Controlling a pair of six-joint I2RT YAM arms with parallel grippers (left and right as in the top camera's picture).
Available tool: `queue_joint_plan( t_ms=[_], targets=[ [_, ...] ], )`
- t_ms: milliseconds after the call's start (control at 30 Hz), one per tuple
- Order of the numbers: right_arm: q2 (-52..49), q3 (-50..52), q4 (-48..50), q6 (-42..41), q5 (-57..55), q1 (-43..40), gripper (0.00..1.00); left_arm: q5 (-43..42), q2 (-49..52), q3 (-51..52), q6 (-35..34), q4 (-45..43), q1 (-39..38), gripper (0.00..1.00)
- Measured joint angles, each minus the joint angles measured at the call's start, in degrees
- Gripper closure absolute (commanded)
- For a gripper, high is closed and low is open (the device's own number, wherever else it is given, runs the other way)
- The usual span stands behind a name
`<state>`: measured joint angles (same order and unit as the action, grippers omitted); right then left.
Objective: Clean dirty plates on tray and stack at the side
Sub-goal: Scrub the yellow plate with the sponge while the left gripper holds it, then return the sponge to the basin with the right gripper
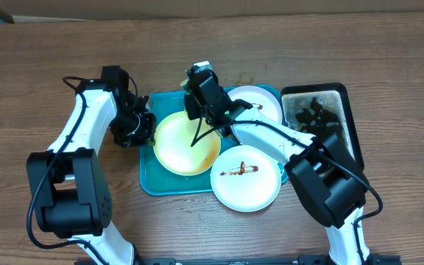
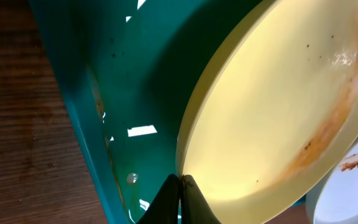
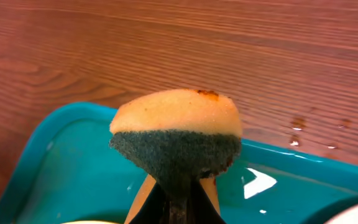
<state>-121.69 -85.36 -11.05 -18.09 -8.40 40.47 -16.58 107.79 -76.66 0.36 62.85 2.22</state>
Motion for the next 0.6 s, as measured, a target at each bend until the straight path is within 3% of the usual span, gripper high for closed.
queue_joint_plan(
  t_ms=[267, 600],
  targets=[
    [0.00, -0.02, -13.18, 0.09, -0.57, 0.02, 0.96, 0.00, 0.00, 0.00, 0.00, -0.07, 0.00, 0.96],
    [0.66, -0.02, -16.11, 0.11, -0.48, 0.02, 0.96, 0.00, 0.00, 0.00, 0.02, -0.28, 0.00, 0.96]
  ],
)
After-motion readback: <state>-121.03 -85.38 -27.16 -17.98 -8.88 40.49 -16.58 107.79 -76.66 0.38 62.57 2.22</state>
